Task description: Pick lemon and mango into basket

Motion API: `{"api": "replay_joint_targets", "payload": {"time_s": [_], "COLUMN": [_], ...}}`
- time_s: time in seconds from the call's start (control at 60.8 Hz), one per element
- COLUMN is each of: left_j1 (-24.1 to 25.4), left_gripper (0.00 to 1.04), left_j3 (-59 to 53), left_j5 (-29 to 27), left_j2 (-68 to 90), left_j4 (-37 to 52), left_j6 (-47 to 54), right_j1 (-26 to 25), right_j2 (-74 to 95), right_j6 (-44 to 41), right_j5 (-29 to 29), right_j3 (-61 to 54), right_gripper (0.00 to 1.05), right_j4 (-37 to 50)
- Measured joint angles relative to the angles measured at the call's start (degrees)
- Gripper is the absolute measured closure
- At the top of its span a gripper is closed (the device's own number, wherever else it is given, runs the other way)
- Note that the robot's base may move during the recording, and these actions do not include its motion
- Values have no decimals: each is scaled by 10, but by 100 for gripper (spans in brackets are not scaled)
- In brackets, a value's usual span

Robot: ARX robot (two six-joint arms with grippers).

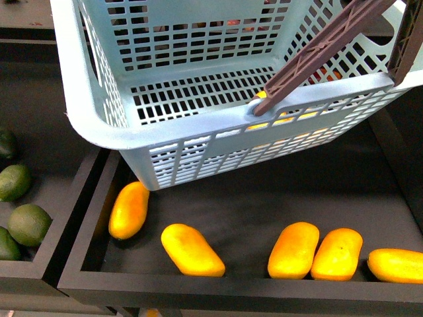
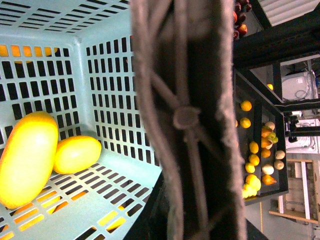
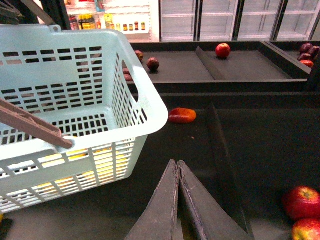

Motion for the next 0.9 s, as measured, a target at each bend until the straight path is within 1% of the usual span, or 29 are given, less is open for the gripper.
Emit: {"api": "replay_joint_targets", "payload": {"time_s": [0.411,0.905], "left_j1": [0,0], "left_gripper": [100,100], "left_j3": [0,0], "left_j5": [0,0], "left_j2": [0,0], "left_j4": [0,0], "left_j6": [0,0], "right_j1": [0,0], "right_j2": [-120,-231], "right_j6": [0,0], "right_j5": [0,0], "right_j3": [0,0], "right_gripper": [103,103], "right_j4": [-112,-223]}}
